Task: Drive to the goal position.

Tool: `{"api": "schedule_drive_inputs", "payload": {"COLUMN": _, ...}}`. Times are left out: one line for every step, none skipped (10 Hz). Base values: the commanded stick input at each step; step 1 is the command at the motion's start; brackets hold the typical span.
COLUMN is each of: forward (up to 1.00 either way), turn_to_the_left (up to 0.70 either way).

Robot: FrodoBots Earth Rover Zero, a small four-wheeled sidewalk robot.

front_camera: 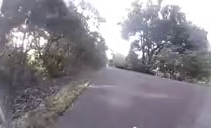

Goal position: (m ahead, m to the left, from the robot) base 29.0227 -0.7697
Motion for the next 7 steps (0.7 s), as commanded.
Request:
{"api": "schedule_drive_inputs", "payload": {"forward": 0.70, "turn_to_the_left": 0.00}}
{"api": "schedule_drive_inputs", "payload": {"forward": 0.70, "turn_to_the_left": 0.00}}
{"api": "schedule_drive_inputs", "payload": {"forward": 0.70, "turn_to_the_left": 0.00}}
{"api": "schedule_drive_inputs", "payload": {"forward": 0.70, "turn_to_the_left": 0.00}}
{"api": "schedule_drive_inputs", "payload": {"forward": 0.70, "turn_to_the_left": 0.00}}
{"api": "schedule_drive_inputs", "payload": {"forward": 0.70, "turn_to_the_left": 0.00}}
{"api": "schedule_drive_inputs", "payload": {"forward": 0.70, "turn_to_the_left": 0.00}}
